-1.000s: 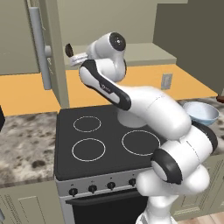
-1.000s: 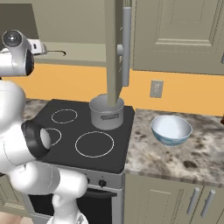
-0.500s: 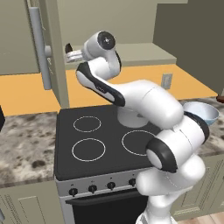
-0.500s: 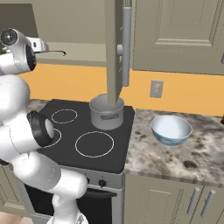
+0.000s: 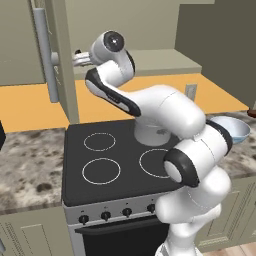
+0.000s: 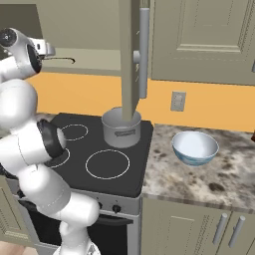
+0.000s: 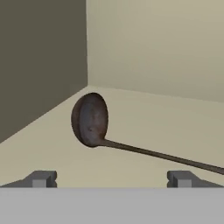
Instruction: Open the cabinet and move the ladle to the pot. Then close the cabinet.
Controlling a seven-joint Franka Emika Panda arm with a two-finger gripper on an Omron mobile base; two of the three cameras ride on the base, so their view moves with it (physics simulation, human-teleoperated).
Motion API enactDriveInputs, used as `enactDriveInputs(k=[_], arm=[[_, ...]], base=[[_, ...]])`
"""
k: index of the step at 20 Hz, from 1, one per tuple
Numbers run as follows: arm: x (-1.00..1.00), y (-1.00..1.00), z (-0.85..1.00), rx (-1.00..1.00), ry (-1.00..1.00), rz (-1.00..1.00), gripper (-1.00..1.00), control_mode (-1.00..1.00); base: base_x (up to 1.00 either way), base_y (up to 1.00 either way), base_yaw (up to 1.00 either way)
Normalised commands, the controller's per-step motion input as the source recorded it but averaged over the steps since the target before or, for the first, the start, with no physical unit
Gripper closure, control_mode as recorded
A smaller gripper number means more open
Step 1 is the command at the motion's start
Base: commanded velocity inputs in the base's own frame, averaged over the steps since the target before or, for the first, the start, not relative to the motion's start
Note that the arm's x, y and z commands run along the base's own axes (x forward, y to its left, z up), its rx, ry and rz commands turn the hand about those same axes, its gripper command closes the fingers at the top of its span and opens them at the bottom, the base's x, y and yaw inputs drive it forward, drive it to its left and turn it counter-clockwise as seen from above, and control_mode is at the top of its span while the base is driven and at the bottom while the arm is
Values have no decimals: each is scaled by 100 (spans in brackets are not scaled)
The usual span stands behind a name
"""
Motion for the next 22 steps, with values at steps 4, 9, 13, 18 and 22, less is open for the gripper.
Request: enactDriveInputs(k=[4, 9, 13, 18, 22], arm=[[17, 21, 0, -4, 0, -4, -100, -100], [2, 35, 0, -4, 1, -3, -100, -100], [25, 22, 0, -1, 4, -4, -100, -100], [31, 20, 0, -1, 3, -4, -100, -100], [34, 17, 0, 0, 1, -4, -100, -100]], base=[[0, 0, 0], [0, 0, 0], [0, 0, 0], [0, 0, 0], [0, 0, 0]])
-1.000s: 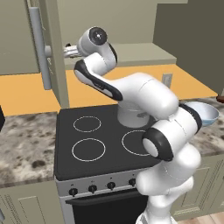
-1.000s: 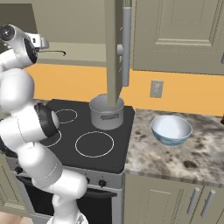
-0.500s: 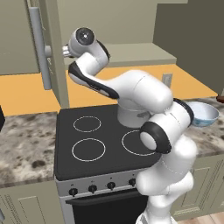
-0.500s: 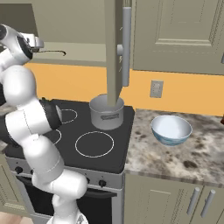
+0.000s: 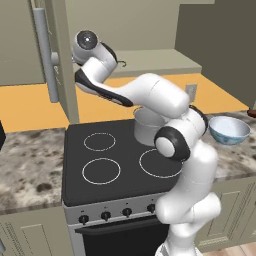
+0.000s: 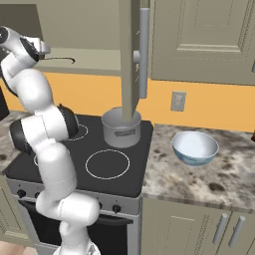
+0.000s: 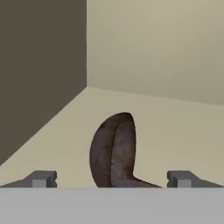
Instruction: Open the cabinet and move the ladle to the pot. Then close the cabinet.
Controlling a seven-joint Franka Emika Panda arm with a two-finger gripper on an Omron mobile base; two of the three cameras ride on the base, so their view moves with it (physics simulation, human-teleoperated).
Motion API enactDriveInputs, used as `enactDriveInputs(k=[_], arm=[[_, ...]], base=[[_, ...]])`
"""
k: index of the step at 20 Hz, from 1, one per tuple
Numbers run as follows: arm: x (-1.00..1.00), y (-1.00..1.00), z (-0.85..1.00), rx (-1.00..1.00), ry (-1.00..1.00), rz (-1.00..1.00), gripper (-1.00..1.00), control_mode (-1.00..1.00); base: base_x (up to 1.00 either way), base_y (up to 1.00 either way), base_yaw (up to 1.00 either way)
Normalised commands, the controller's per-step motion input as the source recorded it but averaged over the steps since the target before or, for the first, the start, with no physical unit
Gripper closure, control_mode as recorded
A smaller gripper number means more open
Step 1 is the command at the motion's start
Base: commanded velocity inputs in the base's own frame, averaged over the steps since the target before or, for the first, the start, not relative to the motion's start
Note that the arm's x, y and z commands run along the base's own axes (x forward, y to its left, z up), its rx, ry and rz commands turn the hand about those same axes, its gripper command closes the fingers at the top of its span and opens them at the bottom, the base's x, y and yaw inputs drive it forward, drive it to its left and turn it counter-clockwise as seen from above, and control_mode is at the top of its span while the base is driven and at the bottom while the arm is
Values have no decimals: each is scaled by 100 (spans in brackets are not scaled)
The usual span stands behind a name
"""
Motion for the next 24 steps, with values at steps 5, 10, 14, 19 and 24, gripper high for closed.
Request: enactDriveInputs(k=[5, 10, 14, 19, 24], arm=[[37, 9, 0, 0, 0, -3, -100, -100], [28, 8, 0, 0, 5, -2, -100, -100], [17, 2, 0, 0, 5, 0, 100, -100], [4, -22, 0, 0, 1, 0, 100, -100], [0, -61, -15, -3, -4, 0, 100, -100]], base=[[0, 0, 0], [0, 0, 0], [0, 0, 0], [0, 0, 0], [0, 0, 0]])
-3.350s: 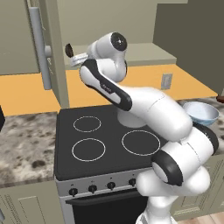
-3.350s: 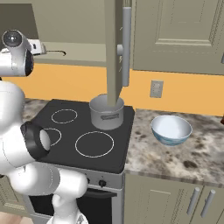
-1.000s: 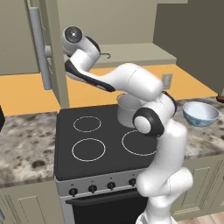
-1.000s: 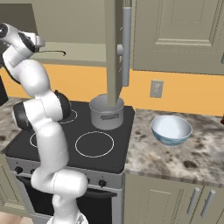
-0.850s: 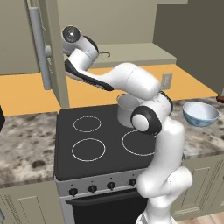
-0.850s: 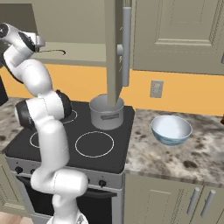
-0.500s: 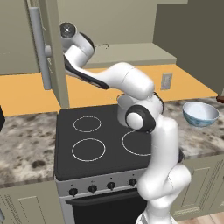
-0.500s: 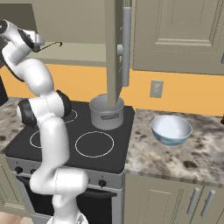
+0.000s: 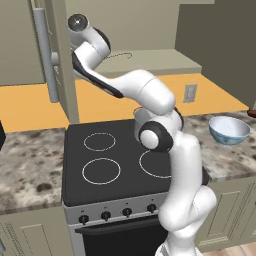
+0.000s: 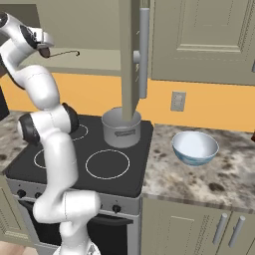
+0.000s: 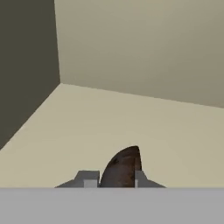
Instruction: Open the cabinet and move the ladle to the pot. Then close the cabinet.
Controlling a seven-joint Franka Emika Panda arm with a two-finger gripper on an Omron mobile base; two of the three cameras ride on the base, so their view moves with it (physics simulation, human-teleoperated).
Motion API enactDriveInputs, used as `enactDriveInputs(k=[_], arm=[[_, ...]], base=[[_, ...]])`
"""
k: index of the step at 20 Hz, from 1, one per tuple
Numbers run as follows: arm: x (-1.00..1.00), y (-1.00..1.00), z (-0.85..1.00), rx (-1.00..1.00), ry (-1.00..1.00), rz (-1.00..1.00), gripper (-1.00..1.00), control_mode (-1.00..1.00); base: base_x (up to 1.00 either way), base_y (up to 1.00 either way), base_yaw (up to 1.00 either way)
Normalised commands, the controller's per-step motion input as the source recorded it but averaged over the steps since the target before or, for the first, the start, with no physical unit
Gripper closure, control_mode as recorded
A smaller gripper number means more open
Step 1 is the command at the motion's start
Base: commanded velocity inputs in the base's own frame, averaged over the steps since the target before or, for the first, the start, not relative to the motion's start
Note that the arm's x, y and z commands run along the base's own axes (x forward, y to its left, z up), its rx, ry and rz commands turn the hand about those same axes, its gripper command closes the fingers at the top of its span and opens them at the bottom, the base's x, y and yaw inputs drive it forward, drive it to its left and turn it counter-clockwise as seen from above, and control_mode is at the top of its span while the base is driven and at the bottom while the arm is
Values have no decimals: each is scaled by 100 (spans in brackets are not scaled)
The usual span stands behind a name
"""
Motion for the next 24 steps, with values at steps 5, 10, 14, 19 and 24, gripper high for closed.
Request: enactDriveInputs(k=[5, 10, 14, 19, 24], arm=[[-24, -58, -24, -9, -18, 0, 100, -100], [-52, -52, -16, -11, -23, 0, 100, -100], [-72, -60, -35, -10, -23, 0, 100, -100], [-91, -85, -10, -7, -14, 0, 100, -100], [-98, -94, -1, -5, -2, 0, 100, -100]], base=[[0, 0, 0], [0, 0, 0], [0, 0, 0], [0, 0, 0], [0, 0, 0]])
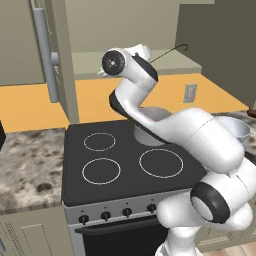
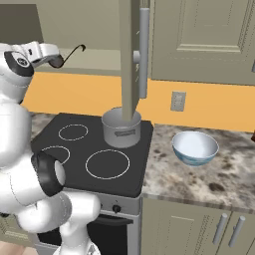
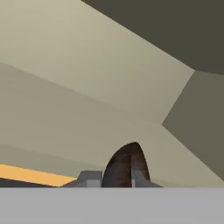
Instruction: Open the cabinet and move the ladle to the pot. Then close the cabinet.
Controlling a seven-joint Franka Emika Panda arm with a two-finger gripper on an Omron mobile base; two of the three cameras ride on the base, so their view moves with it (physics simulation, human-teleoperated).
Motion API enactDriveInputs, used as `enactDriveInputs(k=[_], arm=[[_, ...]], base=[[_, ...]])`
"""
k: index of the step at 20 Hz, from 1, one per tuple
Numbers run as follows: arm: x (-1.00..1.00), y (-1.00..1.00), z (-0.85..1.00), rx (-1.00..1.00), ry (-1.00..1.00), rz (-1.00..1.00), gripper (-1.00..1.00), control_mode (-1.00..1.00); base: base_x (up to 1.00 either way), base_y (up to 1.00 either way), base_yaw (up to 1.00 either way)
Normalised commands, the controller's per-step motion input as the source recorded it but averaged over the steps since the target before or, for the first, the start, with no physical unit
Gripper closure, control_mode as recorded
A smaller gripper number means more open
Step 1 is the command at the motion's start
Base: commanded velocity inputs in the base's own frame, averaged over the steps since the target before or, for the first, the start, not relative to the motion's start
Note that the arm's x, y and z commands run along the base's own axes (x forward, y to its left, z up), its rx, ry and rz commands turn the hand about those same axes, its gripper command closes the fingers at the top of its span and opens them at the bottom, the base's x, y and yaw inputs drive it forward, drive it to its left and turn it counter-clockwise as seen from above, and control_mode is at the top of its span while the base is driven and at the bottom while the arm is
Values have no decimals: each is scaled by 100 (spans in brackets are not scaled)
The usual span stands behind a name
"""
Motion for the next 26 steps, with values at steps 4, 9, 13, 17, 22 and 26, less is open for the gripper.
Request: enactDriveInputs(k=[4, 9, 13, 17, 22, 26], arm=[[-96, -72, -1, -4, 0, 0, 100, -100], [-64, -32, -2, -3, 8, 0, 100, -100], [-31, -18, -11, 0, 19, 0, 100, -100], [-15, -17, -26, 0, 29, 3, 100, -100], [-4, -13, -41, 0, 24, 3, 100, -100], [4, -3, -52, -3, 15, 3, 100, -100]], base=[[0, 0, 0], [0, 0, 0], [0, 0, 0], [0, 0, 0], [0, 0, 0], [0, 0, 0]])
